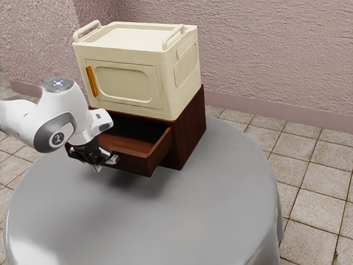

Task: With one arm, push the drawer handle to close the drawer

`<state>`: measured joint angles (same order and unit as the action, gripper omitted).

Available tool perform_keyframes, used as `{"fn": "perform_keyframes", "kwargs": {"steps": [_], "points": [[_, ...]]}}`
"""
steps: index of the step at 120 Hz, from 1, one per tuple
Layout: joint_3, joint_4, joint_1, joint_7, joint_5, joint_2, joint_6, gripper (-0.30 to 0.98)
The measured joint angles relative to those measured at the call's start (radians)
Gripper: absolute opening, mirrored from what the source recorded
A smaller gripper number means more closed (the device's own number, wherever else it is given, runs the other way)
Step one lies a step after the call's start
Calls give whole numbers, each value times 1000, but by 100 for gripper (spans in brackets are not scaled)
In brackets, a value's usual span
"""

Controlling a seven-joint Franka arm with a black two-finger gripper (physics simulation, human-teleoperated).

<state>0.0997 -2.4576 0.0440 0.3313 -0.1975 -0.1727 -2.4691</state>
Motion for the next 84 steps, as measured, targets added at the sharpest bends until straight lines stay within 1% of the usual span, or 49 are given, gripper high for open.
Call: {"fn": "perform_keyframes", "kwargs": {"steps": [18,84], "points": [[0,22,-1,-10,-1,25,-10,-10],[0,235,-5,-69,1,186,-14,-10]]}}
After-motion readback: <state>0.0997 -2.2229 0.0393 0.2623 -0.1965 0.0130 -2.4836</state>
